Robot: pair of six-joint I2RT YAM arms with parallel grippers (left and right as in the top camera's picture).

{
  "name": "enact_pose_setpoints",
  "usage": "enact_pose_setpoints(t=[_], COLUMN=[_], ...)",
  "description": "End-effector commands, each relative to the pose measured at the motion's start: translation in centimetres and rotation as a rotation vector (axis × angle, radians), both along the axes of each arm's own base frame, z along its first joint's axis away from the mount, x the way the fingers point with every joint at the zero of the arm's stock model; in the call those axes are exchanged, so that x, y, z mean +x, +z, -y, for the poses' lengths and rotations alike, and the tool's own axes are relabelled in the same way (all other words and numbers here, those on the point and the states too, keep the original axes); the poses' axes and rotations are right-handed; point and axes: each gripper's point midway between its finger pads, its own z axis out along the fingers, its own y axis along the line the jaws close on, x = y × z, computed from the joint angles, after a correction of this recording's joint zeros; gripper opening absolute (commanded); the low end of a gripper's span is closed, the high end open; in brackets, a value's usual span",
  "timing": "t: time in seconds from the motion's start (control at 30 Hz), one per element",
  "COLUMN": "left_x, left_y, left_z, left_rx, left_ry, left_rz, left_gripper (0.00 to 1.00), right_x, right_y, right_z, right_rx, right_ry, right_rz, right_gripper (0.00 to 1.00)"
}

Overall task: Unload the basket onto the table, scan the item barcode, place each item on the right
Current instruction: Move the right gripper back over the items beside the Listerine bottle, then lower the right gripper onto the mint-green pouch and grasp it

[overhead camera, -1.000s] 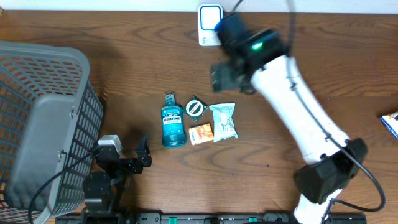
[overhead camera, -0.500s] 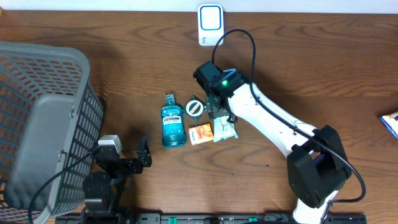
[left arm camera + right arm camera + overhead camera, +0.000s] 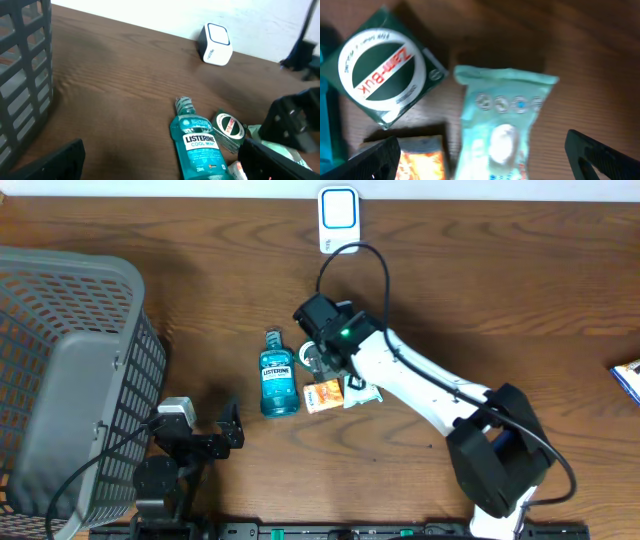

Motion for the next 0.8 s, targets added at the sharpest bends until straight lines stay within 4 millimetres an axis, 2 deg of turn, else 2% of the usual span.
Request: enact_pose_setpoints(t=[0.0, 0.13, 0.37, 0.5, 0.63, 0.77], left_x=[-0.2, -0.2, -0.2, -0.2, -0.2, -0.2], left_y=[-1.3, -1.3, -1.3, -1.3, -1.3, -1.3], left_z=[0.1, 0.1, 0.1, 0.1, 0.1, 0.1], left_rx=[0.003, 0.003, 0.003, 0.003, 0.003, 0.003], left_ry=[-0.008, -0.008, -0.008, -0.008, -0.008, -0.008], left_rz=[-0.04, -0.04, -0.04, -0.04, -0.04, -0.04], left_gripper=[0.98, 0.98, 0.98, 0.98, 0.98, 0.98], right_x=[-0.9, -1.2, -2.1, -2.0, -1.4, -1.2], right_y=[-3.1, -4.8, -5.8, -5.8, -5.6, -6.6], right_z=[-0.3, 0.1, 1.2, 2.5, 3.3, 4.5], right_rx=[-0.052, -0.083, -0.134, -0.186, -0.227, -0.306], right_ry=[0.03, 0.029, 0.017, 0.006, -0.002, -0.003], right_rz=[-0.06, -0.094, -0.144, -0.136, -0.105, -0.098], right_gripper=[0.99, 0.99, 0.99, 0.83, 0.76, 0.66])
